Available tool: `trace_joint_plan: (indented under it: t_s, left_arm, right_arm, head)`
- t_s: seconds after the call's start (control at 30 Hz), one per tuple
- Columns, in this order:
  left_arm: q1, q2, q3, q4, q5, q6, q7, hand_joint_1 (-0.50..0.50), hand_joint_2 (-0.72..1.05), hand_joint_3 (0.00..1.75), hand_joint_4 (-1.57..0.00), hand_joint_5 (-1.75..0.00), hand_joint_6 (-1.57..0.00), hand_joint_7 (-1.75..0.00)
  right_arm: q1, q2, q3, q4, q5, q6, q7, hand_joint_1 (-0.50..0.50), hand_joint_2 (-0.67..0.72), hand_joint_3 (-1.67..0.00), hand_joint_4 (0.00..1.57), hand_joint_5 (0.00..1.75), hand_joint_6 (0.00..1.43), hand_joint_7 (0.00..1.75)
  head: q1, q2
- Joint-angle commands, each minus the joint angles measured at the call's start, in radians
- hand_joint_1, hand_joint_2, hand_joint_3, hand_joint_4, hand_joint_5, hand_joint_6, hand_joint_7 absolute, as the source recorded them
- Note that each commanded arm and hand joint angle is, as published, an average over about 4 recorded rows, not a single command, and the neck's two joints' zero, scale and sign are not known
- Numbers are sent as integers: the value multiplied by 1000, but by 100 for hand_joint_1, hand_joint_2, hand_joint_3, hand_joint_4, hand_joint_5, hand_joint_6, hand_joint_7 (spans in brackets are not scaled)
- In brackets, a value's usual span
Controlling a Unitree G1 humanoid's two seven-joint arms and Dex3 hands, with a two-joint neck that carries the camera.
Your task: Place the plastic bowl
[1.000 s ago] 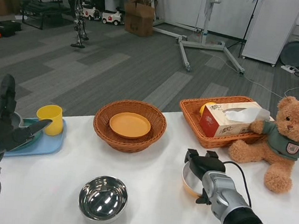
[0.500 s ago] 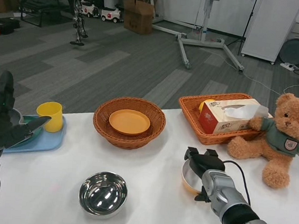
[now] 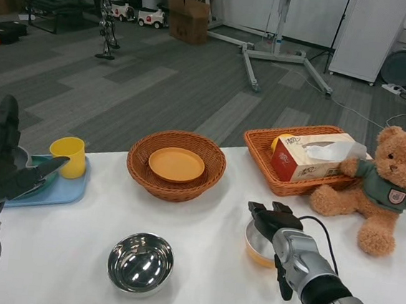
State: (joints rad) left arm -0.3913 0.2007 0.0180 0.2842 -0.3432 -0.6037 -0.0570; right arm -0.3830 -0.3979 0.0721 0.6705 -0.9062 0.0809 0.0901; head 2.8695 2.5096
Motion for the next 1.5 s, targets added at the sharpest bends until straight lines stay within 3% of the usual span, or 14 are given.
trace_joint_plan:
  t_s: [0.03, 0.33, 0.67, 0.77, 0.9, 1.03, 1.17, 1.27, 1.4, 1.5]
  left_arm:
    - [-4, -4, 5, 9, -7, -10, -1, -47, 60, 0, 0, 0, 0, 0]
    - [-4, -4, 4, 9, -7, -11, -1, -46, 60, 0, 0, 0, 0, 0]
    - [-9, -4, 0, 9, -7, -11, -1, -46, 60, 0, 0, 0, 0, 0]
    - [-9, -4, -2, 10, -7, -11, -1, -46, 60, 0, 0, 0, 0, 0]
    - [-9, -5, -3, 12, -7, -11, -1, -46, 60, 0, 0, 0, 0, 0]
    - [-9, -5, -4, 15, -7, -11, -1, -46, 60, 0, 0, 0, 0, 0]
    - [-9, -4, -7, 18, -7, -11, -1, -46, 60, 0, 0, 0, 0, 0]
    - [-9, -4, -6, 18, -7, -13, -1, -46, 60, 0, 0, 0, 0, 0]
    - [-6, -5, -8, 18, -7, -15, -1, -46, 60, 0, 0, 0, 0, 0]
    - [-4, -5, -8, 19, -8, -15, -1, -46, 60, 0, 0, 0, 0, 0]
  right_arm:
    - [32, 10, -14, -28, -2, -1, 34, -46, 68, 0, 0, 0, 0, 0]
    - [105, 16, -127, -230, 3, -22, 43, -46, 71, 0, 0, 0, 0, 0]
    - [153, 21, -262, -495, 137, -118, 29, -46, 72, 0, 0, 0, 0, 0]
    - [162, 21, -285, -521, 247, -191, -20, -46, 72, 0, 0, 0, 0, 0]
    - [164, 19, -285, -495, 526, -322, -82, -46, 69, 0, 0, 0, 0, 0]
    - [155, 6, -228, -415, 810, -471, -124, -46, 66, 0, 0, 0, 0, 0]
    - [131, -18, -145, -364, 1025, -542, -139, -46, 65, 0, 0, 0, 0, 0]
    - [122, -21, -124, -362, 1045, -574, -156, -46, 60, 0, 0, 0, 0, 0]
    - [116, -13, -112, -359, 1040, -665, -240, -46, 60, 0, 0, 0, 0, 0]
    - [112, -12, -109, -349, 1047, -690, -275, -46, 60, 0, 0, 0, 0, 0]
  head:
    - [1, 0]
    - [-1, 1]
    - [-4, 21]
    - [5, 58]
    - [38, 134]
    - [49, 153]
    - [60, 175]
    - [72, 193]
    - [80, 211]
    - [84, 223]
